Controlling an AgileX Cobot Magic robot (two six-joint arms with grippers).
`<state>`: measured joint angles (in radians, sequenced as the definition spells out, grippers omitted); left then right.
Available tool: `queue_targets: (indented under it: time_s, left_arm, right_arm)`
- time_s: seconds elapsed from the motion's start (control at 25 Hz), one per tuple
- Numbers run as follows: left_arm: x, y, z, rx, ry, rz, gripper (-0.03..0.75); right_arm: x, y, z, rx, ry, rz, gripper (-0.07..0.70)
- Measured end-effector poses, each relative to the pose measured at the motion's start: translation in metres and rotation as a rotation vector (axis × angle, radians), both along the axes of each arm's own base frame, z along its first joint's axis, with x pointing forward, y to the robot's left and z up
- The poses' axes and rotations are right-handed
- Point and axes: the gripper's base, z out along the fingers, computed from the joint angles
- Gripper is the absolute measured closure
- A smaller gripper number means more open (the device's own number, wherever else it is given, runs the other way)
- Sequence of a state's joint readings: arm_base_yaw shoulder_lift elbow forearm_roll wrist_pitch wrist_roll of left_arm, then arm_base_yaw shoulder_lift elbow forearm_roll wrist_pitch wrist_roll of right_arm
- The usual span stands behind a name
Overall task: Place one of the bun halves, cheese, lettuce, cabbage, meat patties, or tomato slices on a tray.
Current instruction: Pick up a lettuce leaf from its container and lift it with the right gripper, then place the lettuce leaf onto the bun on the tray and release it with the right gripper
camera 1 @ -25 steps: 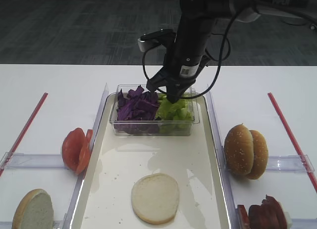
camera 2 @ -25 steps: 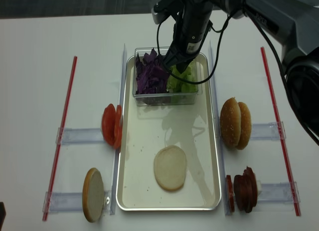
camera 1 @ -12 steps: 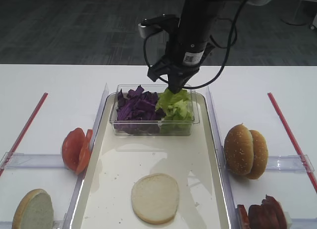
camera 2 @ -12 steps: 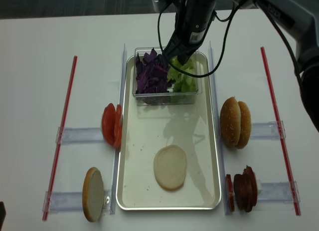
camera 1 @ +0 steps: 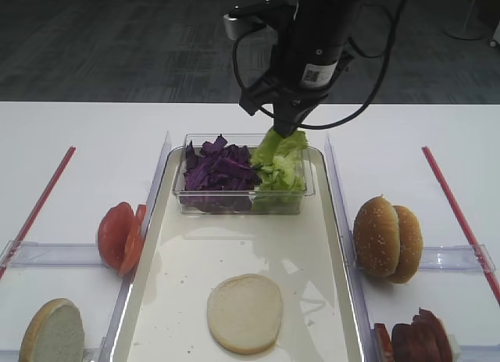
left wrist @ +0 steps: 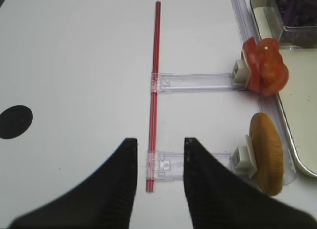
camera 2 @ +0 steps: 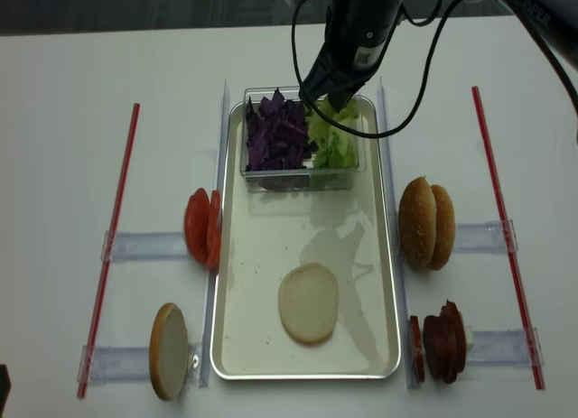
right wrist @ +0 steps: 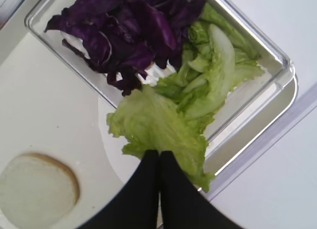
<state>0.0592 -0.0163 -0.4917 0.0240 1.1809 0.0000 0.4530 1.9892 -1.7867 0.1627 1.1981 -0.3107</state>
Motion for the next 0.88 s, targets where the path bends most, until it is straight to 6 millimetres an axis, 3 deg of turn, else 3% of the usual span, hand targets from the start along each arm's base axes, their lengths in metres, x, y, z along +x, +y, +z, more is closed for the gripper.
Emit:
queue_targets:
  time_s: [0.44, 0.88]
  left_arm:
    - [0.0, 0.0, 0.0, 0.0, 0.0, 0.0, 0.492]
    - [0.0, 0.0, 0.0, 0.0, 0.0, 0.0, 0.492]
  right_arm:
    - [-0.04, 0.013, 0.014, -0.002, -0.008, 0.075, 0.602]
    - [-0.085, 0.019, -0.003, -0.008, 0.054, 0.133, 0.602]
